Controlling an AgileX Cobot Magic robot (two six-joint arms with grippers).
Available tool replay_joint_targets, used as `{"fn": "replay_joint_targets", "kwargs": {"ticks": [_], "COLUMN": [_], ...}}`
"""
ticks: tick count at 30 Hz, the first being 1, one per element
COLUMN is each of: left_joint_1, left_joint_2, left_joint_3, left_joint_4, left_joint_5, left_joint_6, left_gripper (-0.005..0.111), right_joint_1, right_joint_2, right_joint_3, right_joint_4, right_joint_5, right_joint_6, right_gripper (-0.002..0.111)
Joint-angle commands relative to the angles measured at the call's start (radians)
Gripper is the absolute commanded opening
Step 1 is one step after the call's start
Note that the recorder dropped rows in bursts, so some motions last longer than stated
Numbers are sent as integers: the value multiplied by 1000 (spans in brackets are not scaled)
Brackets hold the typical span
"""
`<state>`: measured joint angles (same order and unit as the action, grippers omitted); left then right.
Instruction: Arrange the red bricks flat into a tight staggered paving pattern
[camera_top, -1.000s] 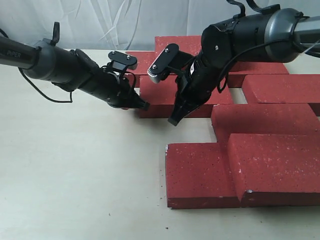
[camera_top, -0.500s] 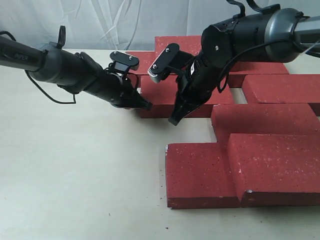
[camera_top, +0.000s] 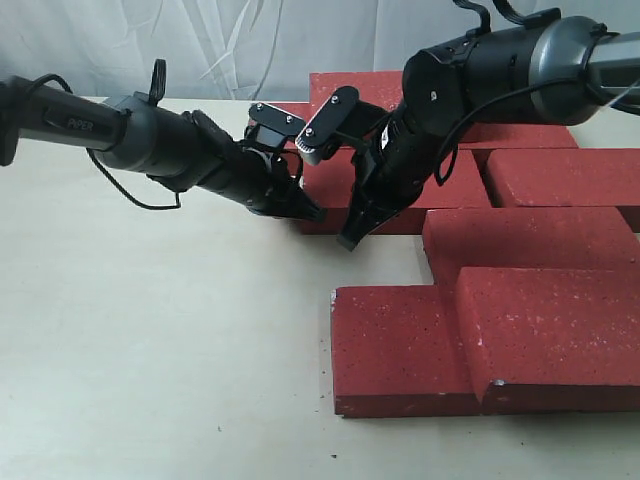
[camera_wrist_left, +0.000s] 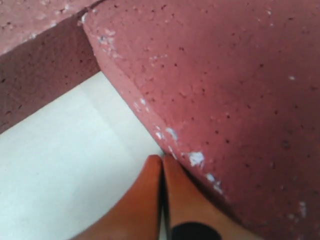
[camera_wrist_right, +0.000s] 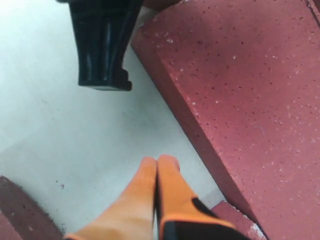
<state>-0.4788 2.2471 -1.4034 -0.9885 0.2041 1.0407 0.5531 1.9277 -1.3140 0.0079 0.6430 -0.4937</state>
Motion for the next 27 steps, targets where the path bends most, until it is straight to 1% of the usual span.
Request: {"fn": "replay_joint_targets", "kwargs": {"ticks": [1, 3, 6, 10, 13, 17, 24, 27], "left_joint_1": [-14, -18, -27, -32, -32, -36, -70, -72], "left_joint_2": [22, 22, 22, 22, 22, 22, 22, 22], "left_joint_3": [-27, -45, -51, -53, -53, -53, -57, -57], "left_joint_4": [-6, -6, -3, 0, 0, -6, -2, -2], "left_joint_5": [85, 126, 137, 133, 88, 83, 84, 82], "left_joint_6": [11, 16, 16, 16, 16, 16, 45, 45], "left_gripper": [0, 0, 0, 0, 0, 0, 0, 0], "right_joint_1": [-5, -5, -5, -5, -5, -5, -5, -5], "right_joint_2": [-10, -10, -10, -10, -10, -10, -10, -18], "right_joint_3": [0, 0, 0, 0, 0, 0, 0, 0], "right_joint_4": [-1, -1, -1, -1, -1, -1, -8, -63], "right_joint_5": [-5, -5, -4, -4, -6, -7, -5, 2], "right_joint_6": [1, 1, 1, 1, 1, 1, 6, 73], "right_gripper": [-1, -1, -1, -1, -1, -1, -1, -1]}}
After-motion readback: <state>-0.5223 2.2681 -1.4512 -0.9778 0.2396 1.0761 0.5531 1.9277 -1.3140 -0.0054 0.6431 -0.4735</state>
